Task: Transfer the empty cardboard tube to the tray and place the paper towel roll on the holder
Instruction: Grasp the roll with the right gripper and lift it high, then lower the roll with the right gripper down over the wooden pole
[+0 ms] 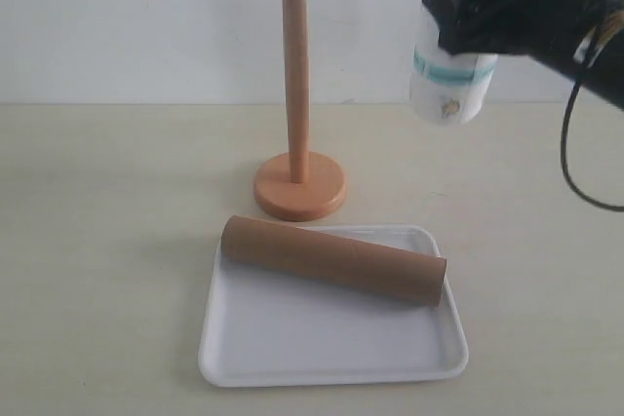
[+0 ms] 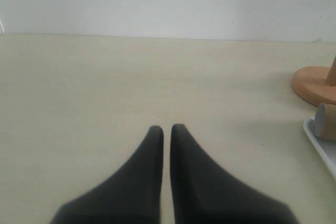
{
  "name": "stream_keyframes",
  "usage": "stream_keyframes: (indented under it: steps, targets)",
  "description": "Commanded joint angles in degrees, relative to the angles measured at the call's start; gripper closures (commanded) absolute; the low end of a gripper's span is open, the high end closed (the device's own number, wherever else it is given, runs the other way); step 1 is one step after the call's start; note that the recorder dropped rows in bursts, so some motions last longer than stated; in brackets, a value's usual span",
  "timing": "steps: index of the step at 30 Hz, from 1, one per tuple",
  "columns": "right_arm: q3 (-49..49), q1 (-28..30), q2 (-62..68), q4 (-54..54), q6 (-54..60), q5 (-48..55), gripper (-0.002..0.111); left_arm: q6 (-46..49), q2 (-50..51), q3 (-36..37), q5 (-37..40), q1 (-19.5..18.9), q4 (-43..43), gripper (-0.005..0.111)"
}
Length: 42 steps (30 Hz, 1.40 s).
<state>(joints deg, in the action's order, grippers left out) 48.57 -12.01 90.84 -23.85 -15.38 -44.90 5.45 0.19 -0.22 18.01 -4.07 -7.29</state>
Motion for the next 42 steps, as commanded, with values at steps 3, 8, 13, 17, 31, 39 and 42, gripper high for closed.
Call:
stream_keyframes:
  steps: [3, 8, 13, 17, 31, 39, 42]
  targets:
    - [5.49, -0.04, -9.13, -0.1, -9.47, -0.32, 0.107, 0.16, -0.19, 0.22, -0.14, 0.37, -0.44, 0.102]
    - [10.34, -1.26, -9.7, -0.97, -14.85, -2.29, 0.107, 0.16, -0.19, 0.22, -0.14, 0.37, -0.44, 0.102]
    - [15.29, -6.39, -9.59, -1.06, -12.15, 1.63, 0.107, 0.16, -0.19, 0.22, -0.14, 0.37, -0.44, 0.102]
    - [19.48, -11.1, -9.37, -1.06, -9.86, 5.45, 0.107, 0.16, -0.19, 0.22, -0.14, 0.37, -0.44, 0.102]
    - [31.16, -15.89, 2.48, -0.13, -8.21, 10.3, 0.107, 0.16, -0.19, 0.22, -0.14, 0.37, -0.44, 0.102]
    - [32.2, -15.99, 6.24, 0.34, -8.06, 10.78, 0.107, 0.16, -0.19, 0.22, -0.14, 0.37, -0.44, 0.102]
    - [32.2, -15.99, 6.9, 0.34, -8.17, 11.98, 0.107, 0.16, -0.19, 0.22, -0.14, 0.37, -0.44, 0.102]
